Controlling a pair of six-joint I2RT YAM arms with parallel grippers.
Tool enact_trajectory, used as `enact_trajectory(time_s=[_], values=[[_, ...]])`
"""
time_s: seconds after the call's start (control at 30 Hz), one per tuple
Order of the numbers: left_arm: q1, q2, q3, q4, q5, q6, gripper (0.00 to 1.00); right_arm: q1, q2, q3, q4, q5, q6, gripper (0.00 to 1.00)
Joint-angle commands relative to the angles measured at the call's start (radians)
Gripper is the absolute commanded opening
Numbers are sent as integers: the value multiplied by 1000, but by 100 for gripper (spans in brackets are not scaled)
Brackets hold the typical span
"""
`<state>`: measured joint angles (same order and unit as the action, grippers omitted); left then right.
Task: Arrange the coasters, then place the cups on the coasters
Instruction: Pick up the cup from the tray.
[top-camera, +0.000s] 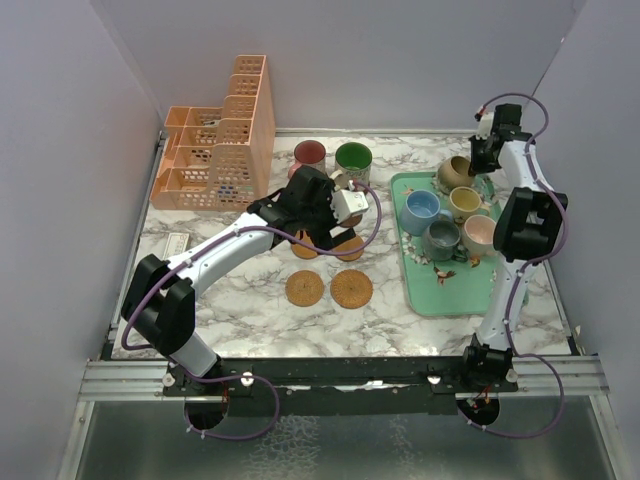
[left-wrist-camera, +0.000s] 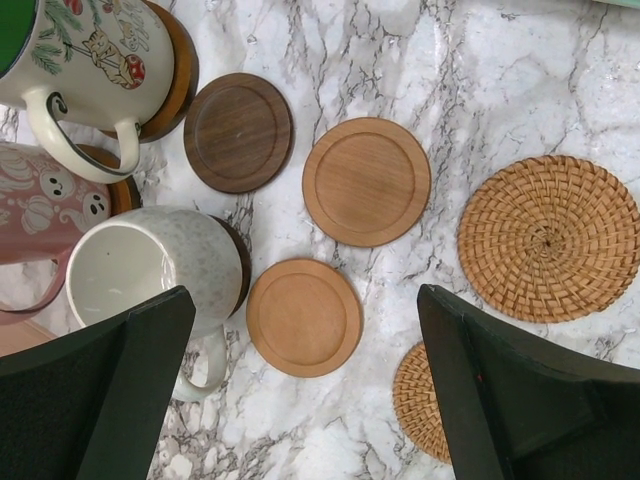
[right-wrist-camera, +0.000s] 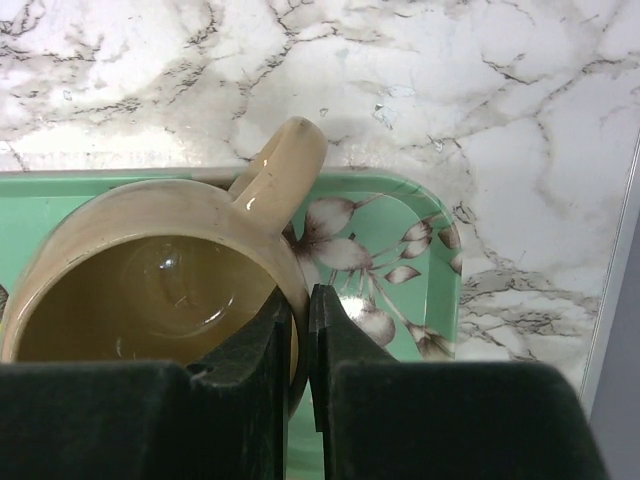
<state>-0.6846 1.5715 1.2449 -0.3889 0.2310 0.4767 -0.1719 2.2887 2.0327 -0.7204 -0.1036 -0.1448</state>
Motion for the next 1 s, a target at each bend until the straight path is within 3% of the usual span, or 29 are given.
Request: enact_trajectory(time_s=[0.0, 0.3, 0.53, 0.8, 0.97], values=[[5, -40, -6, 31, -41, -10, 99, 13, 9, 86, -10, -61, -44, 6], [27, -38, 31, 23, -59, -4, 99, 15, -35, 161, -14, -118, -123, 1], [75, -39, 78, 23, -1, -50, 99, 25, -116, 182, -21, -271, -231, 1], [197, -45, 148, 30, 224, -139, 99, 107, -319, 66, -51, -540, -457, 1], [237, -43, 173, 28, 379, -116, 98, 183, -445, -57, -119, -715, -650, 1]])
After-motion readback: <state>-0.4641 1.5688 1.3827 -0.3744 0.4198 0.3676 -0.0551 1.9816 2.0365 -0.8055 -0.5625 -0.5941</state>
